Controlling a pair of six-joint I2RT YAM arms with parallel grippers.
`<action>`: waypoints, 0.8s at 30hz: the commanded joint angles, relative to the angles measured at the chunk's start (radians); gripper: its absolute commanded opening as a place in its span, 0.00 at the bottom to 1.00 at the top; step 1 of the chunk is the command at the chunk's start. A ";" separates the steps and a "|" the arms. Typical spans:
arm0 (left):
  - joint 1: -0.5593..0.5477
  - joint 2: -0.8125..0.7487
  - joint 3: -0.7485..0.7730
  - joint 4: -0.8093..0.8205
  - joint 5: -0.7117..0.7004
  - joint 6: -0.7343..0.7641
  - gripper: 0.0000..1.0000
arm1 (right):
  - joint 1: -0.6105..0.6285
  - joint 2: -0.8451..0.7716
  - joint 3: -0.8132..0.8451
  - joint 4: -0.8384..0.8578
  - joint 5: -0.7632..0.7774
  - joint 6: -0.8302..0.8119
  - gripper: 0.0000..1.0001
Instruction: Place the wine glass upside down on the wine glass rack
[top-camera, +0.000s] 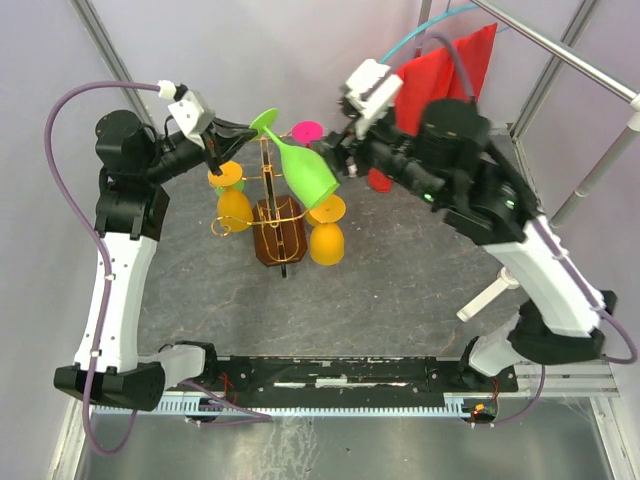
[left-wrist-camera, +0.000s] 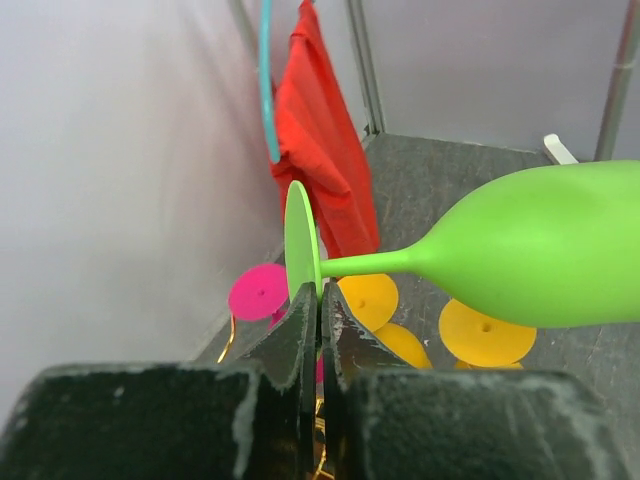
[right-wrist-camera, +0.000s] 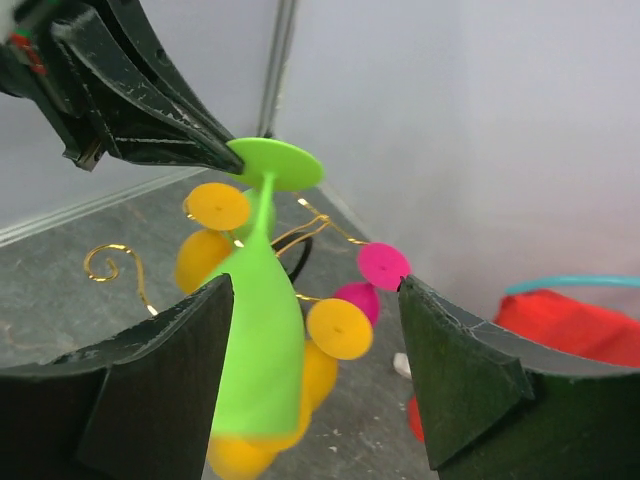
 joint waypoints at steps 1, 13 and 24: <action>-0.056 -0.067 -0.002 0.002 -0.019 0.179 0.03 | 0.003 0.113 0.102 -0.063 -0.136 0.058 0.74; -0.129 -0.059 0.001 -0.029 -0.085 0.260 0.03 | 0.001 0.151 0.006 0.006 -0.154 0.076 0.70; -0.150 -0.078 -0.016 -0.030 -0.093 0.264 0.03 | 0.001 0.174 -0.044 0.091 -0.122 0.041 0.43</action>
